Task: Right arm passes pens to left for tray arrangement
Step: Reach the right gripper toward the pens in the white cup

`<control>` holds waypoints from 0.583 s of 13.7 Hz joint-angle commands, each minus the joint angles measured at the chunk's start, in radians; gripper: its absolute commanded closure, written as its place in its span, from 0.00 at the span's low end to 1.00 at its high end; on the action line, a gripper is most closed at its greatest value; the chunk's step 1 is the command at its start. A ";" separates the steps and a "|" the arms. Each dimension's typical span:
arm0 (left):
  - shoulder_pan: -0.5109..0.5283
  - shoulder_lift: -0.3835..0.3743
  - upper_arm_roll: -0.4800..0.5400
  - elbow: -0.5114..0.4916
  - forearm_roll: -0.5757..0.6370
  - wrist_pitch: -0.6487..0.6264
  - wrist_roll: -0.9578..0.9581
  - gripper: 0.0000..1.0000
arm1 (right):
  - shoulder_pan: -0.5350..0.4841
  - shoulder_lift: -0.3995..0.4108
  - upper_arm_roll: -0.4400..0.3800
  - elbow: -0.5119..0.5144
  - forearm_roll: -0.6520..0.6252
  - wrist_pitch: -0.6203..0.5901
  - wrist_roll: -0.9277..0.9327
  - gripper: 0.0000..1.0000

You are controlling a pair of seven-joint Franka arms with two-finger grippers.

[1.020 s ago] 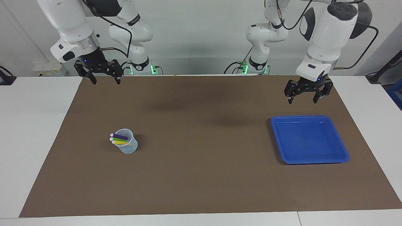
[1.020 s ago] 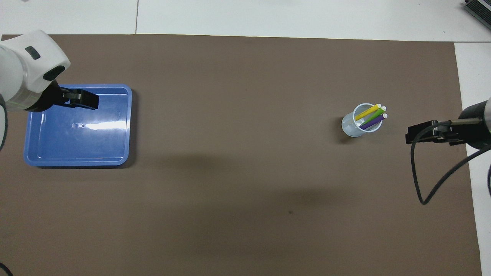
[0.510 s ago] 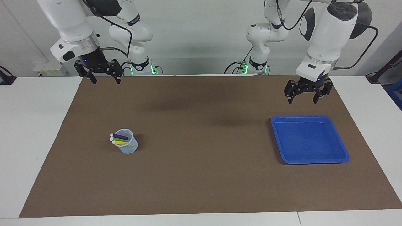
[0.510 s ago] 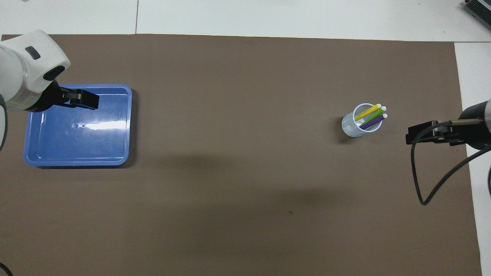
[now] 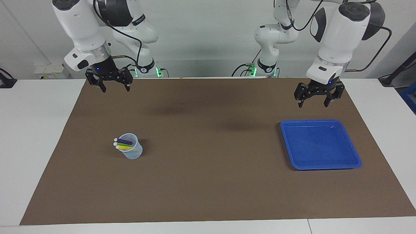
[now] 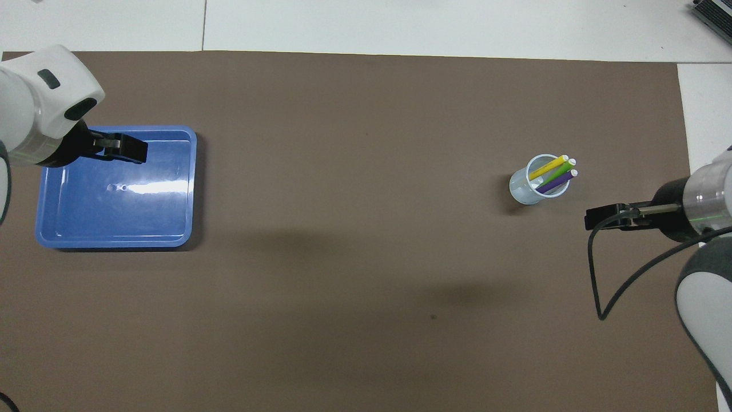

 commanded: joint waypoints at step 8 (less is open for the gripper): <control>0.002 -0.016 0.000 -0.017 0.017 -0.002 0.005 0.00 | -0.113 0.024 0.004 -0.114 0.001 0.227 -0.286 0.40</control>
